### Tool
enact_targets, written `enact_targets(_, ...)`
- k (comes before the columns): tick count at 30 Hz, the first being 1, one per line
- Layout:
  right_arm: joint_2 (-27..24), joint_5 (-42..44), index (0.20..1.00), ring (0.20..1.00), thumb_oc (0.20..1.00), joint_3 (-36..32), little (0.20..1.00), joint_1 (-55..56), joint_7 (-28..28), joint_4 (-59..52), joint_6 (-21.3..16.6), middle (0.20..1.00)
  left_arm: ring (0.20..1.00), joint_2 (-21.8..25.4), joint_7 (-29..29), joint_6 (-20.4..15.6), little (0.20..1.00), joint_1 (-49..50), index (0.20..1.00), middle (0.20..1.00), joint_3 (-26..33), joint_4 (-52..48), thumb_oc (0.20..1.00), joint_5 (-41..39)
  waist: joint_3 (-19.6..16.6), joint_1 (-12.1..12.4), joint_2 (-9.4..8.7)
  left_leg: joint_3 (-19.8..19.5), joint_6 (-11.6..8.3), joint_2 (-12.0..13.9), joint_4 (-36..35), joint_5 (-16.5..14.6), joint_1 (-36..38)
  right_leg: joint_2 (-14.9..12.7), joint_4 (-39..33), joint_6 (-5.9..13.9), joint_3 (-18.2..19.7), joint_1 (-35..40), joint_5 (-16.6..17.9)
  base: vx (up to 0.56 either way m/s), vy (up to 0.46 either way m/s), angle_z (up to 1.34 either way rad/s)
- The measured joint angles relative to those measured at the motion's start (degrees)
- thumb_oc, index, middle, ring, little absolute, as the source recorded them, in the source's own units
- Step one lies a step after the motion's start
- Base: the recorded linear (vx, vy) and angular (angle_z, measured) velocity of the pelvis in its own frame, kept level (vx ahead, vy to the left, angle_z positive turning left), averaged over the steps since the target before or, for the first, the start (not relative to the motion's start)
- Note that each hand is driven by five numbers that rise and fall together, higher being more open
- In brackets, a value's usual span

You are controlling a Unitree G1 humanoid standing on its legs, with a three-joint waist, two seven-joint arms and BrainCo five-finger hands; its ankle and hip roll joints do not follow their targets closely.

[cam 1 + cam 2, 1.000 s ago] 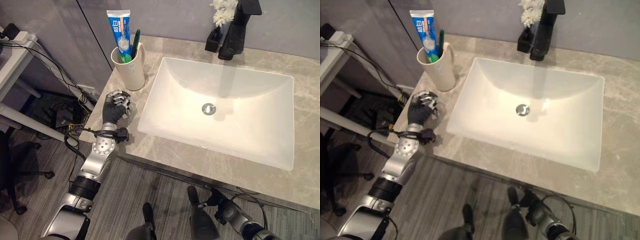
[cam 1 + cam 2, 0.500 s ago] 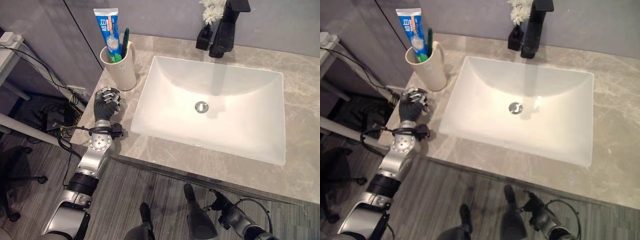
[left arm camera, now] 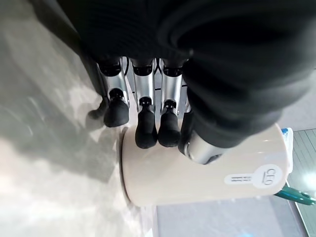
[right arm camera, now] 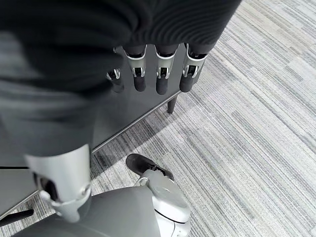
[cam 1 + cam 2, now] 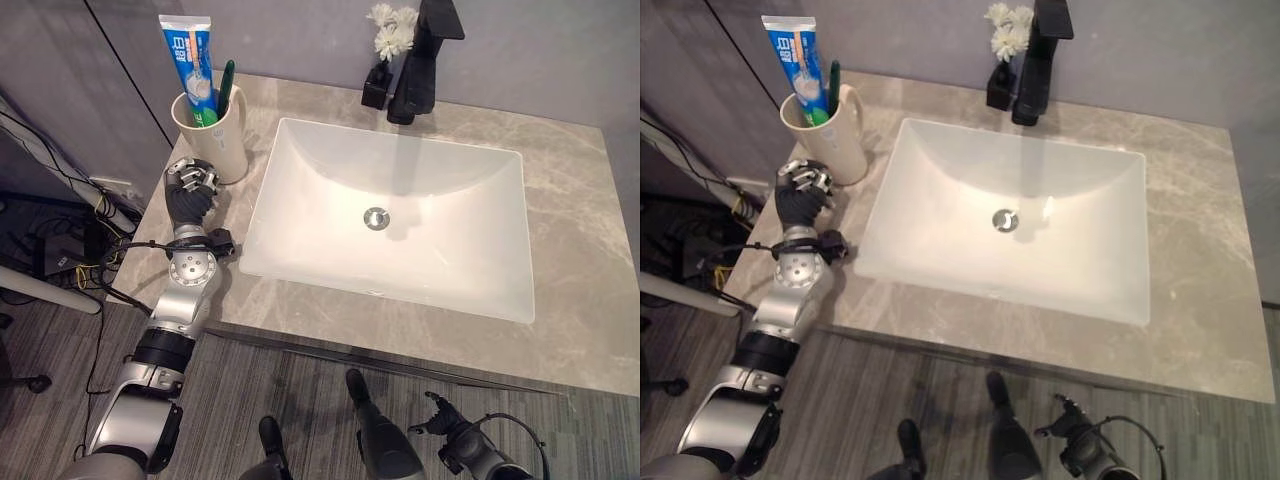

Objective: Put brush and paste in cup on sink, flatten towel.

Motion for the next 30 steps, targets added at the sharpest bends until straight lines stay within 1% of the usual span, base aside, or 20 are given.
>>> enact_targets(3,0.10,0.04,1.000,1.000,1.000,0.13,1.000,0.48,0.01,-0.25,0.00,1.000,0.200,0.00,0.69,0.02,0.200,-0.23,0.200,0.200,0.44,0.03,0.200,0.04,-0.13,-0.61,-0.14,0.45,-0.05,0.20,-0.24,-0.05,-0.16,0.25,0.04,-0.06,0.44,-0.49,0.13,0.00,-0.004,-0.10)
enact_targets(5,0.12,0.04,1.000,1.000,1.000,0.18,1.000,1.11,0.04,-1.15,-0.03,1.000,0.200,0.04,1.07,-0.06,0.200,-0.58,0.200,0.200,0.55,0.33,0.200,0.42,-0.49,-0.61,-0.17,0.54,-0.11,0.40,-0.24,-0.02,-0.72,0.46,0.37,-0.09,0.52,-1.25,0.12,0.00,0.000,0.00)
enact_targets(8,0.31,0.04,1.000,1.000,1.000,0.19,1.000,1.20,0.10,-0.79,-0.18,1.000,0.200,0.10,1.34,0.01,0.200,-3.45,0.200,0.200,0.46,3.66,0.200,0.71,-0.62,-0.63,-0.19,0.57,-0.25,0.66,-0.24,0.07,-1.04,0.85,0.54,-0.23,0.53,-1.71,0.16,0.00,0.000,-0.02)
enact_targets(13,0.29,0.05,1.000,1.000,1.000,0.82,1.000,1.10,0.10,-0.96,-0.30,1.000,0.200,2.07,1.57,0.43,0.200,-6.04,0.200,0.200,-0.09,7.25,0.200,1.60,-0.90,-0.77,-0.35,1.66,-0.45,1.04,-0.25,-0.04,-1.26,1.22,0.82,-0.32,1.29,-2.58,0.18,0.01,-0.015,-0.10)
enact_targets(17,0.23,0.06,1.000,1.000,1.000,1.41,1.000,1.21,0.09,-0.70,-1.13,1.000,0.200,2.75,2.43,0.72,0.200,-8.11,0.200,0.200,-0.08,10.08,0.200,1.71,-1.18,-0.94,-0.42,2.15,-0.53,1.20,-0.26,-0.10,-1.49,1.66,1.26,-0.35,1.90,-3.35,0.16,0.01,-0.005,-0.07)
enact_targets(20,0.25,0.06,1.000,1.000,1.000,1.44,1.000,1.19,0.09,-0.63,-1.16,1.000,0.200,4.45,2.82,0.94,0.200,-9.89,0.200,0.200,-1.59,12.63,0.200,2.18,-1.33,-1.18,-0.58,2.25,-0.57,1.40,-0.27,-0.12,-1.68,1.85,1.35,-0.40,1.95,-3.63,0.14,0.00,0.000,0.00)
enact_targets(21,0.26,0.06,1.000,1.000,1.000,1.45,1.000,1.28,0.09,-0.39,-1.18,1.000,0.200,4.90,2.90,1.06,0.200,-10.13,0.200,0.200,-1.82,12.92,0.200,2.20,-1.93,-1.29,-0.61,2.28,-0.65,1.52,-0.27,-0.07,-2.21,1.88,1.51,-0.45,1.97,-4.23,0.14,0.00,0.000,0.00)
enact_targets(27,0.55,0.05,1.000,1.000,1.000,1.90,1.000,0.88,-0.44,1.18,-1.23,1.000,0.200,4.67,3.30,1.29,0.200,-9.89,0.200,0.200,-2.67,12.73,0.200,2.63,-2.23,-1.75,-0.95,2.13,-0.71,1.56,-0.03,0.01,-1.90,1.85,1.95,-0.52,1.80,-3.99,0.19,0.00,-0.002,0.01)
enact_targets(30,0.68,0.05,1.000,1.000,1.000,1.86,1.000,0.78,-0.77,1.99,-1.21,1.000,0.200,4.42,3.30,1.31,0.200,-8.97,0.200,0.200,-3.29,12.00,0.200,2.77,-2.26,-1.59,-0.96,2.04,-0.71,1.51,-0.03,0.04,-1.48,1.72,2.01,-0.52,1.71,-3.56,0.18,0.00,0.000,0.00)
